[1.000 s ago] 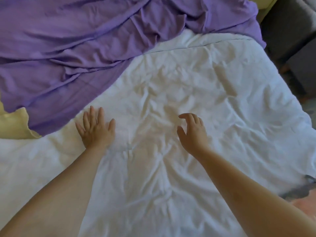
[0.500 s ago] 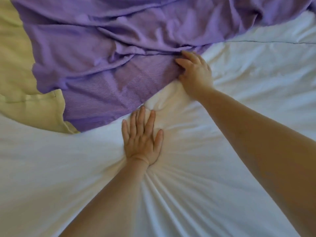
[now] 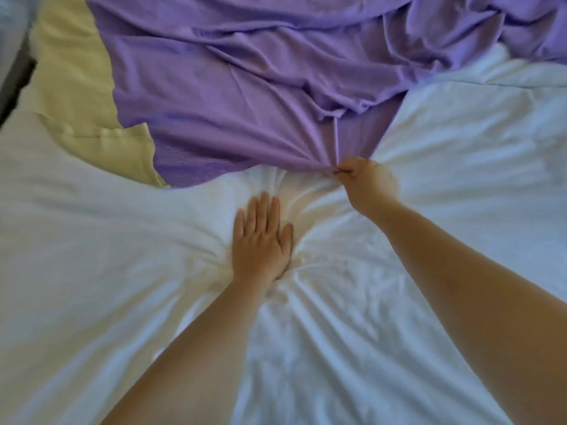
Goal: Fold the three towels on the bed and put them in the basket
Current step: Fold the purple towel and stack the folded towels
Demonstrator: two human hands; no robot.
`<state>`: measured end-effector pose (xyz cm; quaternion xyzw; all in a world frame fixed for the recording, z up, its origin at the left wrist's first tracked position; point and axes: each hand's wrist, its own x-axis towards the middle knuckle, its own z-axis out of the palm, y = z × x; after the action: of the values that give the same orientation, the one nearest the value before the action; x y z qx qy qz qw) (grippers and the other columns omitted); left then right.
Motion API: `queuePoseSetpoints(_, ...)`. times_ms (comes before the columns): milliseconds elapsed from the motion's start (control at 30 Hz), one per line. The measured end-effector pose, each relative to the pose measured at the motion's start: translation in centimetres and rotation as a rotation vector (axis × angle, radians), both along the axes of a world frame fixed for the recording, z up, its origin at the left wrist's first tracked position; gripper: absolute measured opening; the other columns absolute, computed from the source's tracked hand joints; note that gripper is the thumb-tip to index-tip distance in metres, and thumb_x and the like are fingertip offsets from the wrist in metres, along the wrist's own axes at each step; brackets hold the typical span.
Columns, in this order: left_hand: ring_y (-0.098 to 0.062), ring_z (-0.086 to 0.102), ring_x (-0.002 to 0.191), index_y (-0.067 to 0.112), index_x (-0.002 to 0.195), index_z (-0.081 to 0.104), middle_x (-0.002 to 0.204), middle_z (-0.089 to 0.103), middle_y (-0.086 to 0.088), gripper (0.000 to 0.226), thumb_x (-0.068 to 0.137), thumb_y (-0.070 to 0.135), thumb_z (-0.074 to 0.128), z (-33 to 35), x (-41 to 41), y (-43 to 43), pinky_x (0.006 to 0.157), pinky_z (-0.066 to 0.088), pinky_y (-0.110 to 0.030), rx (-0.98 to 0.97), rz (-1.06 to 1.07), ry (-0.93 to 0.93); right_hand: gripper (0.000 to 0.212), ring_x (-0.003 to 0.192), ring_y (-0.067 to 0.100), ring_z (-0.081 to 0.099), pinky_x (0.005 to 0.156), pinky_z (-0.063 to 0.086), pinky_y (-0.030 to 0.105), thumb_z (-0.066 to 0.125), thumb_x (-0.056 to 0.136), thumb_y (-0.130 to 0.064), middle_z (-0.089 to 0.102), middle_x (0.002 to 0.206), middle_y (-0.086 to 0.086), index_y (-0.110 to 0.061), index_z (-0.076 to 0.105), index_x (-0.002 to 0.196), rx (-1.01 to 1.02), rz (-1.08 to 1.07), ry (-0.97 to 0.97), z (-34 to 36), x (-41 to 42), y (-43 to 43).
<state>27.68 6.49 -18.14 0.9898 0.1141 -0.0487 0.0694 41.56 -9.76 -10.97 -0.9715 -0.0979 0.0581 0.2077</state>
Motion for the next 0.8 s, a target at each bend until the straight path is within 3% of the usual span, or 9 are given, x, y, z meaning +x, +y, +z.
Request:
queuePoseSetpoints(133,-0.018,0.015,0.146,0.017,0.151,0.015,0.160,0.015,-0.001,0.063,0.096,0.047,0.017,3.1,-5.5,-0.7,0.118,0.007,-0.041,-0.046,-0.090,0.178,0.020,0.091,0.033,0.062,0.064,0.033,0.029,0.053,0.089,-0.041,0.070,0.100,0.005,-0.029,0.067,0.098,-0.001,0.057,0.065,1.7,-7.0,-0.6)
queuePoseSetpoints(200,-0.020,0.030,0.140,0.017,0.147,0.028,0.154,0.030,-0.003,0.058,0.096,0.043,0.034,5.2,-7.4,-0.6,0.114,0.022,-0.038,-0.135,-0.111,0.193,0.022,0.088,0.033,0.062,0.062,0.034,0.030,0.053,0.090,-0.042,0.070,0.095,0.006,-0.026,0.067,0.094,0.017,0.066,0.066,3.2,-10.6,-0.9)
queuePoseSetpoints(300,-0.024,0.057,0.110,0.018,0.126,0.053,0.124,0.059,-0.002,0.039,0.090,0.034,0.052,10.1,-9.7,-0.3,0.090,0.044,-0.033,-0.294,-0.086,0.020,0.022,0.080,0.032,0.062,0.062,0.038,0.032,0.058,0.089,-0.038,0.069,0.084,0.007,-0.018,0.066,0.084,0.154,0.046,0.058,7.0,-15.0,-1.1)
queuePoseSetpoints(467,-0.030,0.058,0.098,0.010,0.123,0.057,0.109,0.058,-0.010,0.045,0.082,0.025,0.066,19.4,-11.5,0.0,0.081,0.047,-0.038,-0.306,-0.096,-0.322,0.018,0.075,0.033,0.058,0.066,0.038,0.034,0.062,0.088,-0.024,0.065,0.076,0.009,-0.010,0.061,0.076,0.274,0.104,-0.007,15.1,-19.5,-1.1)
queuePoseSetpoints(600,-0.026,0.057,0.099,0.019,0.129,0.059,0.116,0.058,-0.008,0.046,0.085,0.035,0.062,27.6,-12.5,-0.7,0.084,0.049,-0.039,-0.279,-0.323,-0.519,0.021,0.069,0.025,0.050,0.063,0.033,0.033,0.058,0.090,-0.018,0.058,0.070,0.005,-0.013,0.053,0.070,0.350,0.150,-0.068,22.0,-23.6,-2.7)
queuePoseSetpoints(700,-0.021,0.063,0.093,0.020,0.114,0.069,0.105,0.067,0.001,0.028,0.089,0.032,0.061,32.8,-13.7,-2.4,0.083,0.048,-0.036,-0.316,-0.576,-0.490,0.021,0.070,0.017,0.046,0.067,0.037,0.033,0.051,0.094,-0.018,0.052,0.073,-0.005,-0.020,0.047,0.074,0.397,0.128,-0.047,26.7,-26.8,-5.0)
queuePoseSetpoints(800,-0.018,0.061,0.079,0.020,0.097,0.069,0.085,0.068,0.004,0.020,0.091,0.032,0.055,37.2,-15.9,-5.3,0.080,0.046,-0.039,-0.478,-0.643,-0.383,0.021,0.070,0.008,0.049,0.067,0.038,0.026,0.045,0.097,-0.019,0.053,0.074,-0.009,-0.023,0.048,0.077,0.451,0.074,-0.038,30.8,-30.1,-7.5)
